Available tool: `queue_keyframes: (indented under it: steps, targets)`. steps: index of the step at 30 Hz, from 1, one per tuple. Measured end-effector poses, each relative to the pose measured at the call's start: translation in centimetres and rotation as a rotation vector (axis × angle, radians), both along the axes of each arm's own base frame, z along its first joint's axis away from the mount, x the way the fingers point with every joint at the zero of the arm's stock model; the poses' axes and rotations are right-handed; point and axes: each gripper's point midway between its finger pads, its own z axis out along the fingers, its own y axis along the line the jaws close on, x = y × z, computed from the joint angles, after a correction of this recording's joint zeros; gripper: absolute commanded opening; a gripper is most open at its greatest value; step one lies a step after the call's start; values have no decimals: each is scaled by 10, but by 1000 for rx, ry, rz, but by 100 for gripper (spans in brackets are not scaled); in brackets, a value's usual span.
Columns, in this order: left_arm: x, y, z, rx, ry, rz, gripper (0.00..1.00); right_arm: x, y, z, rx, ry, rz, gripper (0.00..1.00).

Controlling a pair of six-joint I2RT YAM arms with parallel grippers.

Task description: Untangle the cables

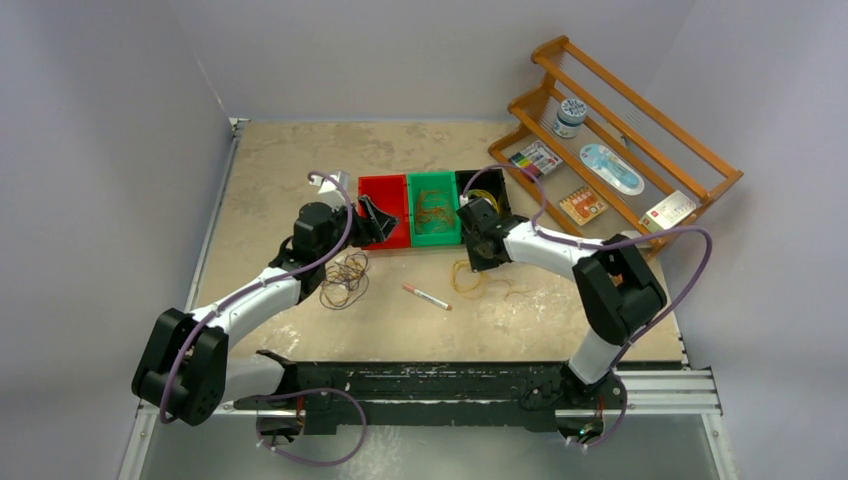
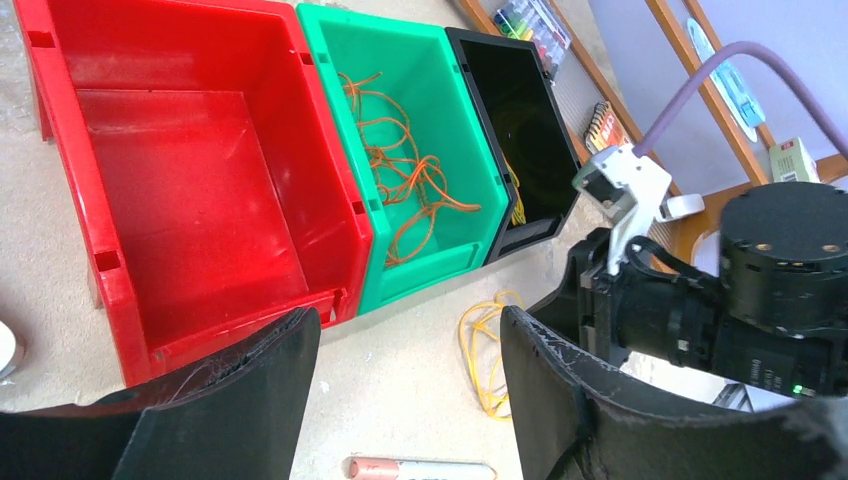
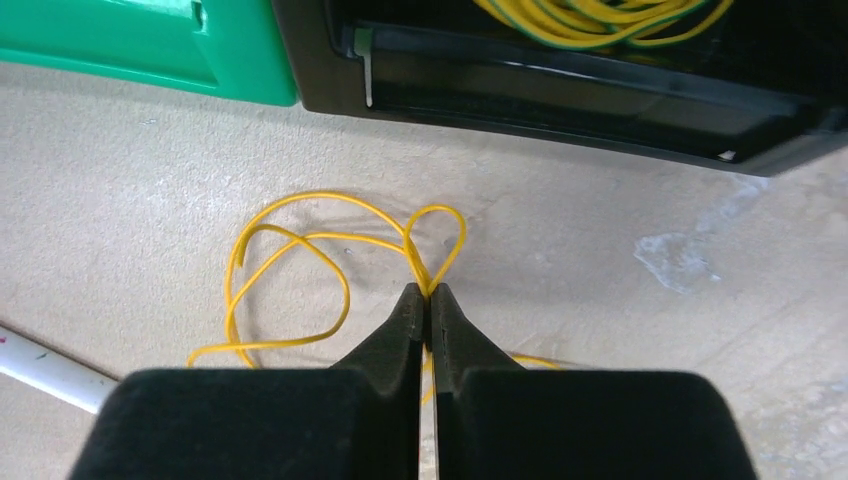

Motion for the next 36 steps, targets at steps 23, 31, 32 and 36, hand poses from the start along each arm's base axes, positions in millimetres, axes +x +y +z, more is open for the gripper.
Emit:
queue_keyframes:
  steps: [23,31,32,36]
  targets:
    - [-2,6,-3,19,21,28,64,77,-32,199,213,-599,-143,0]
    - [-3,9,-5,29,29,38,63,118,-13,207,344,-652,-87,0]
    - [-4,9,-5,31,31,39,63,122,-9,207,362,-652,-73,0]
    - [-4,12,-7,43,36,48,63,134,3,207,424,-658,-33,0]
